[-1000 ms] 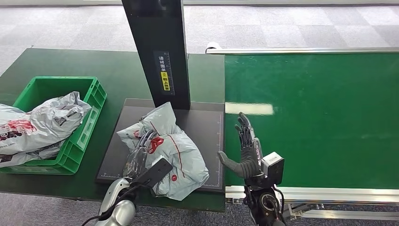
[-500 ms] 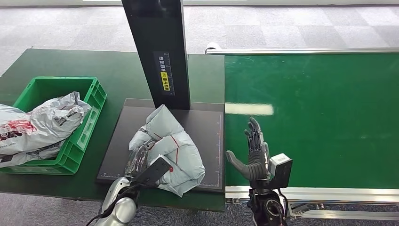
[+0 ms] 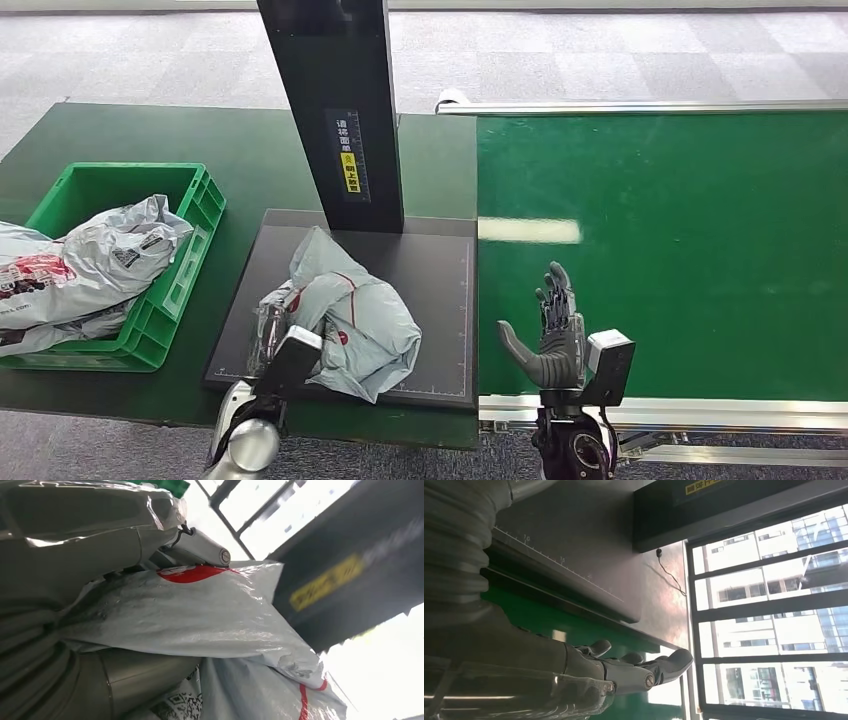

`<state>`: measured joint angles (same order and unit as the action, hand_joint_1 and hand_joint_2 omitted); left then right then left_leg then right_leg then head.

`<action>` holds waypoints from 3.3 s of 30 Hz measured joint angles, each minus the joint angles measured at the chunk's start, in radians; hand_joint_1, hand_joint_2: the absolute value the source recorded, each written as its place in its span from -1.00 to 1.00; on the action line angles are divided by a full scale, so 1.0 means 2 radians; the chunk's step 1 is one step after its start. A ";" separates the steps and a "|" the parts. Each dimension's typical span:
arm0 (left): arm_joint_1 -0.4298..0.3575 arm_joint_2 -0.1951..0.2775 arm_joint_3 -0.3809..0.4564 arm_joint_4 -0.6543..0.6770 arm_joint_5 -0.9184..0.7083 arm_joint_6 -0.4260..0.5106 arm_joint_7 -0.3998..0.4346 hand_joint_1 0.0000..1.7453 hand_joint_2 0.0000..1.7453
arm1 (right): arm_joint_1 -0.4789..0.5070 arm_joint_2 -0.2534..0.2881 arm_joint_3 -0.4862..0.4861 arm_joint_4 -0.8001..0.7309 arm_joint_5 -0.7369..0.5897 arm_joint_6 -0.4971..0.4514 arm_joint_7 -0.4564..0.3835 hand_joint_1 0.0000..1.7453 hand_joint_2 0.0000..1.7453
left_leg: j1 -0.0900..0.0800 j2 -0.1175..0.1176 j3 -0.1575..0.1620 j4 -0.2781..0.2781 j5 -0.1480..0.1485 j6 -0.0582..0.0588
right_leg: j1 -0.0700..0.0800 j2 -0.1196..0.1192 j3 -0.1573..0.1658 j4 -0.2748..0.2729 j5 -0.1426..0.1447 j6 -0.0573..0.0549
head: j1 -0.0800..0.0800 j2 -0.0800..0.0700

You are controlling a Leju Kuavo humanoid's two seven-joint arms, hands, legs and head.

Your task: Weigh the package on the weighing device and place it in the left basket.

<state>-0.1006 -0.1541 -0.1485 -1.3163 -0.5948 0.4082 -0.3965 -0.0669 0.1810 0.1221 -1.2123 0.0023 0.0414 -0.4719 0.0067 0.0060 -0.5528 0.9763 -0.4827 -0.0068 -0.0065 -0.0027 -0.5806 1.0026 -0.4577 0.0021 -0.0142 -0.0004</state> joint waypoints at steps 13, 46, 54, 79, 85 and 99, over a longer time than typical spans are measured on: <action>-0.006 0.005 0.005 -0.118 -0.115 0.140 -0.081 1.00 1.00 | 0.000 0.000 0.007 0.010 -0.018 -0.012 -0.006 -1.00 1.00 | 0.000 0.000 -0.001 0.000 0.000 0.000 | 0.000 0.000 0.000 0.000 0.000 0.000 | 0.000 0.000; -0.444 0.194 0.060 0.398 -0.472 0.029 0.381 1.00 1.00 | -0.031 -0.014 0.053 0.059 -0.026 -0.004 -0.007 -1.00 1.00 | 0.001 0.002 -0.004 0.000 0.002 -0.001 | 0.001 0.002 -0.005 0.001 0.002 -0.002 | 0.000 0.000; -0.467 0.225 0.079 0.450 -0.470 -0.077 0.439 1.00 1.00 | -0.035 -0.014 0.061 0.071 -0.023 0.006 -0.003 -1.00 1.00 | 0.001 0.002 -0.004 0.000 0.002 -0.001 | 0.001 0.002 -0.005 0.001 0.002 -0.002 | 0.000 0.000; -0.467 0.237 0.129 0.484 -0.407 -0.202 0.450 0.35 1.00 | -0.050 -0.012 0.070 0.100 -0.020 0.021 -0.005 -1.00 1.00 | 0.001 0.002 -0.004 0.000 0.002 -0.001 | 0.002 0.002 -0.005 0.001 0.002 -0.002 | 0.000 0.000; -0.467 0.247 0.203 0.493 -0.331 -0.281 0.390 -1.00 -1.00 | -0.057 -0.014 0.073 0.104 -0.025 0.027 -0.007 -1.00 1.00 | 0.001 0.002 -0.003 0.000 0.002 -0.002 | 0.001 0.002 -0.004 0.001 0.002 -0.002 | 0.000 0.000; -0.413 0.198 0.265 0.454 -0.125 0.117 -0.052 -1.00 -1.00 | -0.040 -0.030 0.072 0.067 -0.049 -0.001 -0.006 -1.00 1.00 | 0.001 0.000 -0.003 0.000 0.002 -0.001 | 0.001 -0.001 -0.004 0.000 0.002 -0.002 | 0.000 0.000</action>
<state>-0.9259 0.2420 0.3819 -0.4080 -0.8444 0.6421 -0.5012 -0.1470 0.1218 0.2661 -1.0791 -0.0960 0.0395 -0.4836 0.0086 0.0053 -0.5595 0.9770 -0.4780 -0.0093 -0.0042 -0.0038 -0.5878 1.0035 -0.4545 -0.0014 -0.0138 -0.0004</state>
